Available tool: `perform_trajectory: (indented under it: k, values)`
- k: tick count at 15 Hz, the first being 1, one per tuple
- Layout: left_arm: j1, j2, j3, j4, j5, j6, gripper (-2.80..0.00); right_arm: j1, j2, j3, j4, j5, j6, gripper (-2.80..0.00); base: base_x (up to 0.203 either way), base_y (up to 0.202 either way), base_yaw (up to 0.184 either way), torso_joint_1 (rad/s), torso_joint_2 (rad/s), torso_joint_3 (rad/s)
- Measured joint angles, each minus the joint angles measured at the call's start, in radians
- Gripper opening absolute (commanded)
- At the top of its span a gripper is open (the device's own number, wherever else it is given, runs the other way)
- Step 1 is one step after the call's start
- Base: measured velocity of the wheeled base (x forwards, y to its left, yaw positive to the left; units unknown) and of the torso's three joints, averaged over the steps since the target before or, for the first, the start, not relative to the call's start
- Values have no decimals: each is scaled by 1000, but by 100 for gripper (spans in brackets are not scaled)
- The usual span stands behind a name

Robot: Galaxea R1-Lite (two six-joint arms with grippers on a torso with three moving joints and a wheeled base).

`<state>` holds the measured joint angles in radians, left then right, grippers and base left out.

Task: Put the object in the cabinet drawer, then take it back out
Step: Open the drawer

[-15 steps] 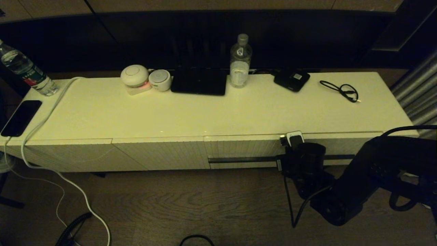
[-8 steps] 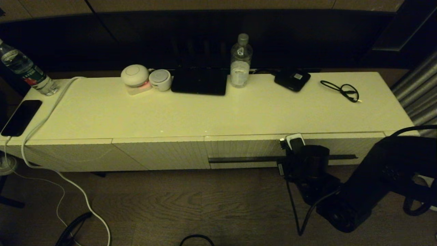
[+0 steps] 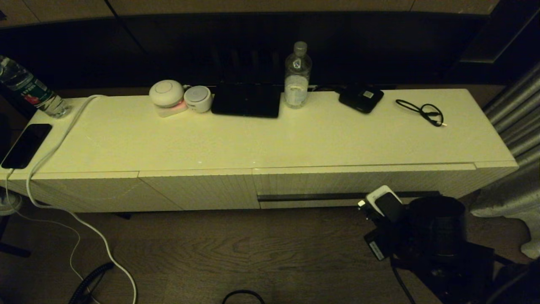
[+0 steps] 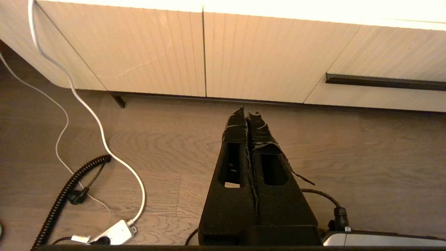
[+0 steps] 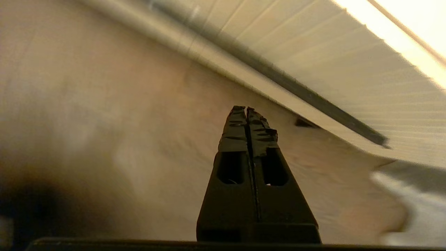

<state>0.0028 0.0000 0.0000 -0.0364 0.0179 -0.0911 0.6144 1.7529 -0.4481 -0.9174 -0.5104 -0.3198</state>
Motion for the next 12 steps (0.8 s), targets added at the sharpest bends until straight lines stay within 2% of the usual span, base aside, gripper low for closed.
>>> perform_trajectory:
  k: [2, 5, 7, 9, 12]
  values:
    - [0, 0, 0, 0, 0, 0, -280, 33, -152, 58, 113, 1, -120, -280, 0, 0, 0, 0, 0, 0]
    - [0, 0, 0, 0, 0, 0, -280, 52, -381, 127, 290, 5, -370, -280, 0, 0, 0, 0, 0, 0]
    - [0, 0, 0, 0, 0, 0, -280, 33, -524, 150, 436, 28, -539, -280, 0, 0, 0, 0, 0, 0]
    - [0, 0, 0, 0, 0, 0, -280, -54, -640, 142, 618, 98, -689, -280, 0, 0, 0, 0, 0, 0]
    - [0, 0, 0, 0, 0, 0, -280, -254, -742, 109, 854, 307, -849, -280, 0, 0, 0, 0, 0, 0]
